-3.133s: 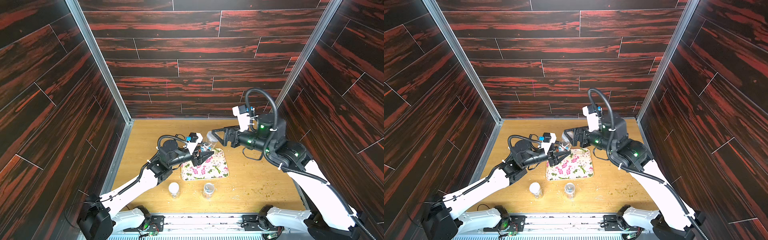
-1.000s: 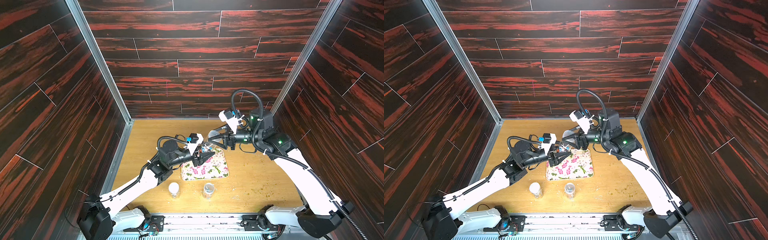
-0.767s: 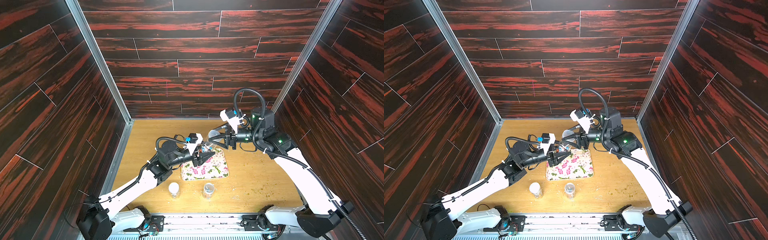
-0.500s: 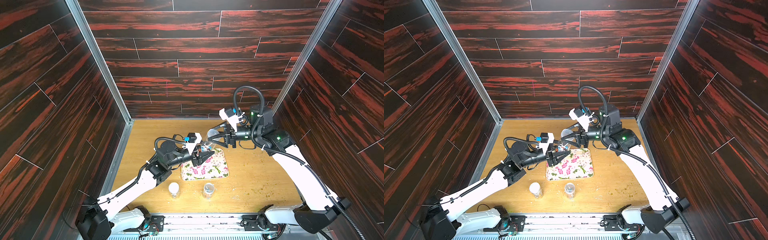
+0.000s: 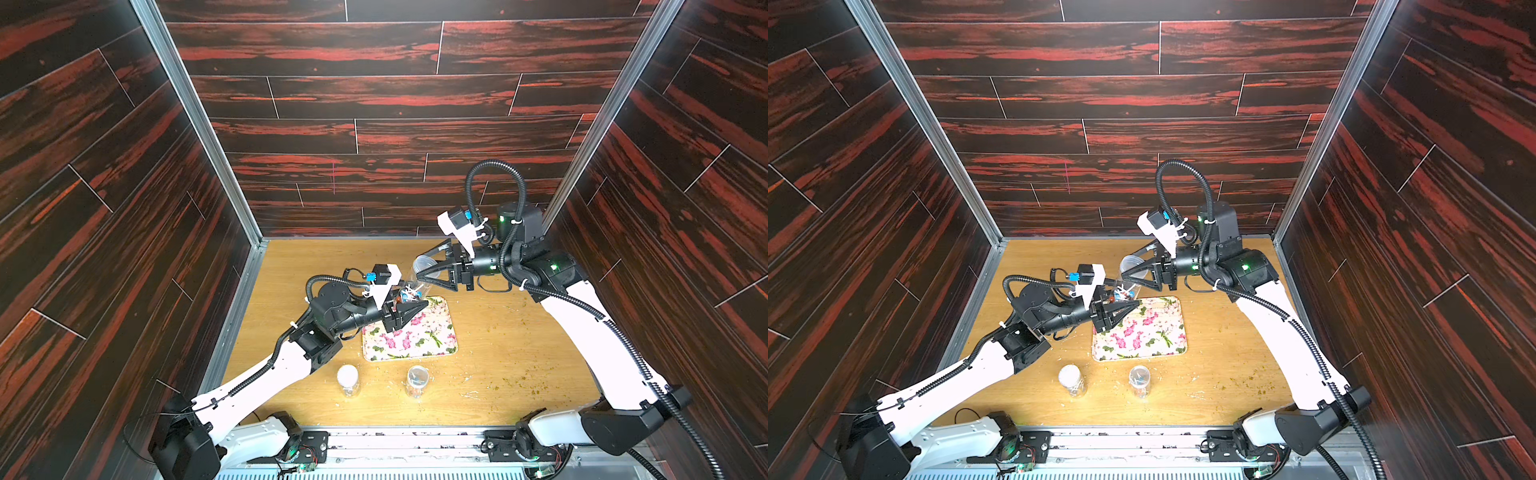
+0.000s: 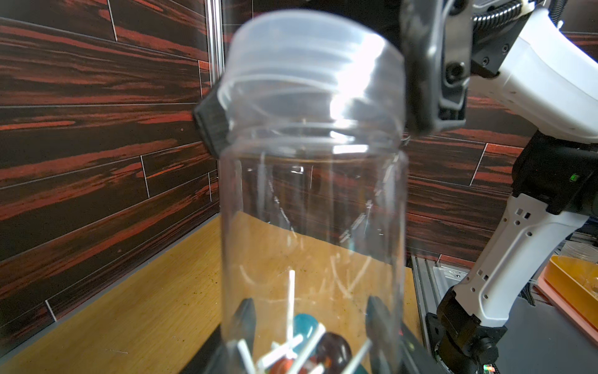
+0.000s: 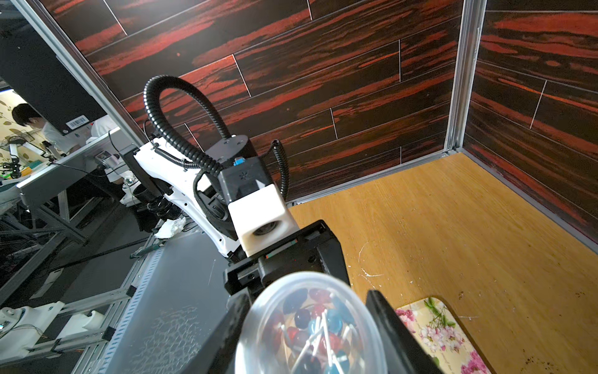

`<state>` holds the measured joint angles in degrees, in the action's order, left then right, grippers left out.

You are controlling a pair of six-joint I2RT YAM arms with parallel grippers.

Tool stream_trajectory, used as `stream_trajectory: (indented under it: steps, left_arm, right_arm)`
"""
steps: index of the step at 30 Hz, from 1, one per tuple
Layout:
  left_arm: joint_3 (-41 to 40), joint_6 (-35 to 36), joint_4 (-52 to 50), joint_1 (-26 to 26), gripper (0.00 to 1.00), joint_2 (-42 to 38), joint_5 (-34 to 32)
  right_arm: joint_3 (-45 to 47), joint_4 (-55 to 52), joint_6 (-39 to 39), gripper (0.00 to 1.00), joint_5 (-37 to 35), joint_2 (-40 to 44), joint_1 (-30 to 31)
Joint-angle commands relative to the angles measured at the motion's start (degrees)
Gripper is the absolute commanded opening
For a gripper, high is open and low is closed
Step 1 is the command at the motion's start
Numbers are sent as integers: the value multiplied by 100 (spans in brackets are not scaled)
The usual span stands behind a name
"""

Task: Pour the candies out of the jar
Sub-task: Unscrew the lid from the jar.

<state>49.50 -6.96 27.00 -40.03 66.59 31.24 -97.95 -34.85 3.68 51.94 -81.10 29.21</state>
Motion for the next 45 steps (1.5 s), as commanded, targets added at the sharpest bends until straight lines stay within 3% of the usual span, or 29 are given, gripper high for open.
stream_trajectory:
  steps: [1,11,22,30,45]
  left_arm:
    - [-130,13,-108,49,43,-86,102]
    - [-87,23,-123,48,43,-7,97]
    - [-59,27,-125,50,43,47,110]
    - [-73,19,-73,48,43,47,108]
    - [-107,0,-63,48,43,19,87]
  right_arm:
    - [-88,81,-250,51,167,214,-30]
    - [641,712,-650,58,-910,735,157]
    - [628,642,-573,64,-1191,656,292]
    - [637,640,-614,55,-1217,587,307]
    - [611,884,-875,54,-1192,595,357]
